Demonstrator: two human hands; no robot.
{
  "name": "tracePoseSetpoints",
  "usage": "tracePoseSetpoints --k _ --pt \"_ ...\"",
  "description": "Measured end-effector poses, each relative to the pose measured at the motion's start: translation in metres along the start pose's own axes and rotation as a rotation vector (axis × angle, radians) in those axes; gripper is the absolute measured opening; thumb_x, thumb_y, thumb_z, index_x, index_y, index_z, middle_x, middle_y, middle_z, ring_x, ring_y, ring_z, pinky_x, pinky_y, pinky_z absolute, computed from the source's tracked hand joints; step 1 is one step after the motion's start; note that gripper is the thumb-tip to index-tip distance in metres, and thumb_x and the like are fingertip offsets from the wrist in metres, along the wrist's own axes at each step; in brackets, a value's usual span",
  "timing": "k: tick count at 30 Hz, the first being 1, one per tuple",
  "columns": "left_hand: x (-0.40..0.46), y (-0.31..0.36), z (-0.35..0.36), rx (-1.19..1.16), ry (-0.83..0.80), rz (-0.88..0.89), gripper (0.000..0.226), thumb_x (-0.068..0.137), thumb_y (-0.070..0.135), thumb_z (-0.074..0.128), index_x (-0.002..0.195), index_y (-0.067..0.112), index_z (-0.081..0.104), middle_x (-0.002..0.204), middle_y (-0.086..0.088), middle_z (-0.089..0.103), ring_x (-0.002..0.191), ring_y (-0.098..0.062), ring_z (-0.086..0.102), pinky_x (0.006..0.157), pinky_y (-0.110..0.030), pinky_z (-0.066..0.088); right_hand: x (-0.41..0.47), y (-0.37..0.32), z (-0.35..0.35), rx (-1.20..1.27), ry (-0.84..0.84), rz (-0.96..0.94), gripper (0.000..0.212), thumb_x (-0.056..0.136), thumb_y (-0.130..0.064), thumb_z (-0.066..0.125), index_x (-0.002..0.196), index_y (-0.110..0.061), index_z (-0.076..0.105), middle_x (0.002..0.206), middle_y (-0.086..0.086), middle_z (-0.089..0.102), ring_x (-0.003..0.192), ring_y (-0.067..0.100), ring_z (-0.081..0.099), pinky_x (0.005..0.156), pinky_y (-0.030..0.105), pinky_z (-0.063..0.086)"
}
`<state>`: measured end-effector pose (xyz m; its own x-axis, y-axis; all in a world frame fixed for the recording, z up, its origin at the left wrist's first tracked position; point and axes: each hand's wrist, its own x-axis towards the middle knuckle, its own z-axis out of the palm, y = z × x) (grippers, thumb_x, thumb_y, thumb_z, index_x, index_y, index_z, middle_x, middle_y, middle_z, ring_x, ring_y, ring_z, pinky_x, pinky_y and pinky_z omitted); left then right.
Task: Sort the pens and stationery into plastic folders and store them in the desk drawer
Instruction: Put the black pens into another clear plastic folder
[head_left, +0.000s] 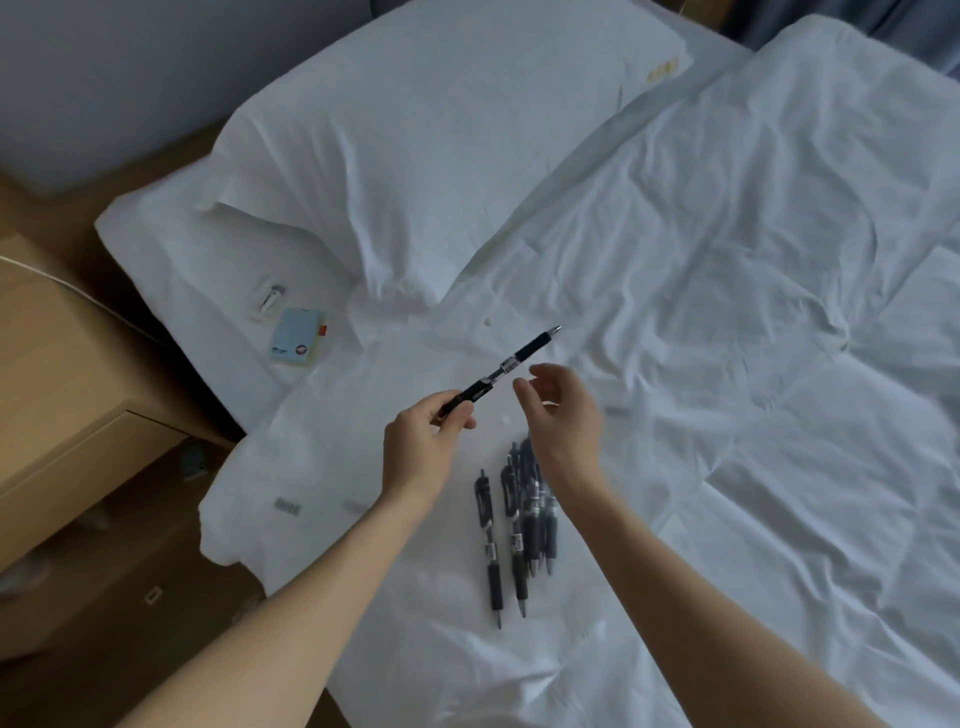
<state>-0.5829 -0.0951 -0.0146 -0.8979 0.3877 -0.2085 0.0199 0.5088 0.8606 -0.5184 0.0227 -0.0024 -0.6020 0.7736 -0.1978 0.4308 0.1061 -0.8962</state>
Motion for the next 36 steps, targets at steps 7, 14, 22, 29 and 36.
tracePoseSetpoints --k 7,14,22,29,36 --pt "-0.014 0.001 0.019 -0.042 -0.076 -0.017 0.014 0.097 0.026 0.051 0.102 0.027 0.064 0.078 0.013 0.068 0.075 0.008 0.058 0.065 -0.004 0.04 -0.001 0.001 0.011 0.204 -0.09 0.113 0.005 0.088 -0.018 0.065 0.091 -0.015 0.065 0.084 0.0 0.07 0.076 0.009 0.065 0.074 0.025 0.053" --pt "0.002 -0.021 0.008 0.484 -0.119 0.15 0.038 0.098 0.025 0.047 0.134 0.014 0.047 0.138 -0.005 0.045 0.13 -0.021 0.036 0.105 -0.032 0.027 0.018 0.008 -0.012 0.05 -0.078 0.022 0.011 0.084 -0.014 0.07 0.095 -0.013 0.068 0.079 -0.008 0.067 0.076 0.005 0.065 0.071 0.012 0.049" --pt "0.027 -0.018 0.015 0.816 -0.355 0.188 0.053 0.101 0.018 0.033 0.15 0.019 0.012 0.158 0.001 0.008 0.145 -0.023 -0.001 0.118 -0.041 0.002 0.033 0.01 -0.033 -0.084 -0.044 -0.067 0.015 0.082 -0.011 0.07 0.097 -0.013 0.071 0.073 -0.004 0.064 0.058 -0.005 0.056 0.057 0.003 0.04" --pt "0.037 -0.019 0.013 0.877 -0.361 0.325 0.038 0.101 0.021 0.035 0.139 0.018 0.038 0.139 -0.002 0.036 0.131 -0.02 0.029 0.112 -0.035 0.016 0.039 0.02 -0.038 -0.144 -0.038 -0.092 0.016 0.083 -0.012 0.069 0.099 -0.015 0.071 0.087 0.006 0.062 0.072 0.015 0.056 0.062 0.009 0.04" --pt "0.041 -0.011 0.003 0.737 -0.298 0.399 0.02 0.1 0.013 0.041 0.105 0.011 0.06 0.116 -0.008 0.051 0.109 -0.028 0.045 0.098 -0.034 0.035 0.045 0.021 -0.04 -0.265 -0.075 -0.157 0.02 0.088 -0.011 0.064 0.107 -0.013 0.07 0.094 0.002 0.056 0.073 0.01 0.049 0.064 0.006 0.036"
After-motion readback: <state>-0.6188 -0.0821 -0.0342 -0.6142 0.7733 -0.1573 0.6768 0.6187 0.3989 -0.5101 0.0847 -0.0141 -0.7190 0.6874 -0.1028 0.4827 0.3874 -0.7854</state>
